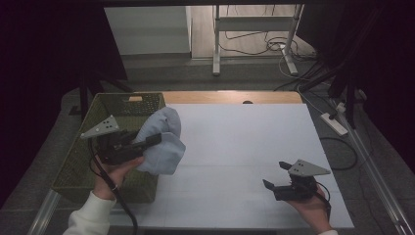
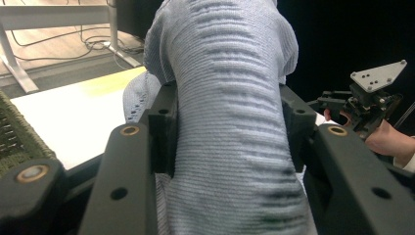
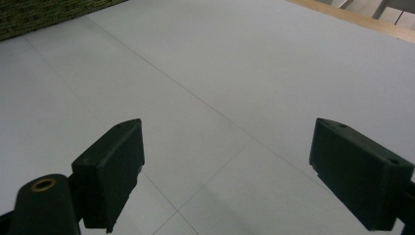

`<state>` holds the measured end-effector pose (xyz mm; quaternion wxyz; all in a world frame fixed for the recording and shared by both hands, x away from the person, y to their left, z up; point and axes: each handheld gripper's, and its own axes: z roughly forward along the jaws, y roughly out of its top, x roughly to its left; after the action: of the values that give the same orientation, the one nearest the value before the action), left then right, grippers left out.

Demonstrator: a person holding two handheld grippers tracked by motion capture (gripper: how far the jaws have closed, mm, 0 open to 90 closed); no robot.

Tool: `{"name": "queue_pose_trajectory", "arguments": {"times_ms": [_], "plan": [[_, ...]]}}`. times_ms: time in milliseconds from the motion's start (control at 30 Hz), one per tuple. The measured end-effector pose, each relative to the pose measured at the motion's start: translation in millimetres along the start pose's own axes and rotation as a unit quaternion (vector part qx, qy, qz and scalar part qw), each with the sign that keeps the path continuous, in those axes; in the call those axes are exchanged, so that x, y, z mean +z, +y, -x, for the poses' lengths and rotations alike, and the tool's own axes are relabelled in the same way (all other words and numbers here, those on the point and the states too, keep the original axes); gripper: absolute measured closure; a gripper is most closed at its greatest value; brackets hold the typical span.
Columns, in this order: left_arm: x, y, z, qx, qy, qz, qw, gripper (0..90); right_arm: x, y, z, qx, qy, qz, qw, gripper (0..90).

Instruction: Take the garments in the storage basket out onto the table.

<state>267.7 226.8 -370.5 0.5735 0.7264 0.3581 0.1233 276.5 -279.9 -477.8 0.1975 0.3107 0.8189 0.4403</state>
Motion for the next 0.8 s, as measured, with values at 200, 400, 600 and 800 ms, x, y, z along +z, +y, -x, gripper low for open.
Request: {"name": "queue_pose_trajectory", "arguments": {"times_ms": [200,400,600,800], "plan": [[6.0,0.2,4.1,0.003,-0.007,-0.004,1.0,53.9,0.5,0.0,-0.3,0.0,0.001,0.0,1.0,13.2],[11.5,-0.4,7.0,0.006,-0.011,-0.009,0.9999,53.9,0.3,0.0,-0.2,-0.001,0.001,0.0,1.0,13.2],[16.8,0.7,11.0,0.009,-0.017,-0.011,0.9998,53.9,0.7,0.1,-0.4,-0.002,0.002,0.001,1.0,13.2],[21.4,2.0,14.7,0.011,-0.023,-0.013,0.9996,53.9,0.5,0.2,-0.4,-0.001,0.002,0.001,1.0,13.2]]}}
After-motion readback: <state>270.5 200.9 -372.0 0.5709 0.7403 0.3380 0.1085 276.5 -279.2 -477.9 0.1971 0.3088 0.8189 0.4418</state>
